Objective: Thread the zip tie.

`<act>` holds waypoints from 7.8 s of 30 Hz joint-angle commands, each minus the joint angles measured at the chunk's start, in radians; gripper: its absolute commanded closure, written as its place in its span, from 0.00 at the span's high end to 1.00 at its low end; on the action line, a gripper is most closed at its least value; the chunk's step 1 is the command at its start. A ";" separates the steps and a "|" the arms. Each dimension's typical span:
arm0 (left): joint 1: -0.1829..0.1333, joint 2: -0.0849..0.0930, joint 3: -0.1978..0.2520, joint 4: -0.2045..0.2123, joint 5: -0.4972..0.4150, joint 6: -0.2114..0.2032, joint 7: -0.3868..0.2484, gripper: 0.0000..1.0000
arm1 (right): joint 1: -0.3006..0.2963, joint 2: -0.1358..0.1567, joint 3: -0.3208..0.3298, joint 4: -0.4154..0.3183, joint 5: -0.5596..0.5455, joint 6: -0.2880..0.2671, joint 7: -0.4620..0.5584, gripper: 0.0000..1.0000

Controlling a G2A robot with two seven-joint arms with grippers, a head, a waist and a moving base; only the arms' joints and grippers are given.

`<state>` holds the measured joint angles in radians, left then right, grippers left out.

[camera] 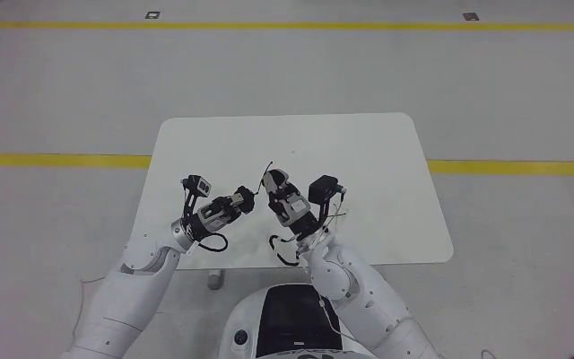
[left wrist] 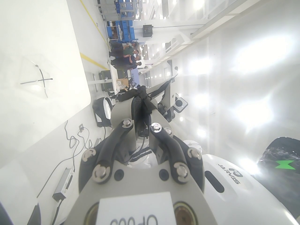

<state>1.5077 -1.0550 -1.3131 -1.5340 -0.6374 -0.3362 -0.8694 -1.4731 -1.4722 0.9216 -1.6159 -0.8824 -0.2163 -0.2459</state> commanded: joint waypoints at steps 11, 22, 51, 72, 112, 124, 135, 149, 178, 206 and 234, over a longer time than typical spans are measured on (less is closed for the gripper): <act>0.000 0.000 0.000 0.000 0.000 0.000 0.000 0.00 | -0.005 0.001 0.001 0.009 -0.007 0.006 0.001 0.00; 0.000 0.000 0.000 0.000 0.000 0.000 0.000 0.00 | -0.010 0.003 0.001 0.014 -0.016 0.005 0.012 0.00; 0.000 0.000 0.000 0.000 0.000 0.000 0.000 0.00 | -0.003 0.000 -0.018 0.052 -0.020 0.011 0.021 0.00; 0.000 0.000 0.000 0.000 0.000 0.000 0.000 0.00 | -0.020 0.013 0.013 0.000 -0.118 -0.009 -0.033 1.00; -0.023 0.004 -0.043 0.026 -0.460 0.422 -0.193 0.00 | 0.142 0.150 -0.108 0.117 -0.688 0.363 -0.226 1.00; -0.036 -0.008 -0.025 0.019 -0.569 0.459 -0.143 0.00 | 0.165 0.166 -0.168 0.131 -0.687 0.338 -0.235 1.00; -0.037 -0.008 -0.024 0.021 -0.572 0.460 -0.146 0.00 | 0.178 0.145 -0.176 0.137 -0.674 0.310 -0.264 1.00; -0.037 -0.008 -0.024 0.021 -0.572 0.460 -0.146 0.00 | 0.203 0.118 -0.189 0.155 -0.675 0.285 -0.283 0.45; -0.037 -0.008 -0.024 0.021 -0.572 0.460 -0.146 0.00 | 0.207 0.106 -0.187 0.182 -0.688 0.275 -0.297 0.00; -0.037 -0.008 -0.024 0.021 -0.572 0.460 -0.146 0.00 | 0.190 0.125 -0.157 0.166 -0.688 0.290 -0.284 0.00; -0.037 -0.008 -0.024 0.021 -0.572 0.460 -0.146 0.00 | 0.162 0.147 -0.124 0.136 -0.688 0.293 -0.261 0.00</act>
<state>1.4706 -1.0632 -1.3371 -1.5133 -1.2093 0.1241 -1.0153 -1.3103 -1.3257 0.7967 -1.4790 -1.5700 0.0766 -0.5083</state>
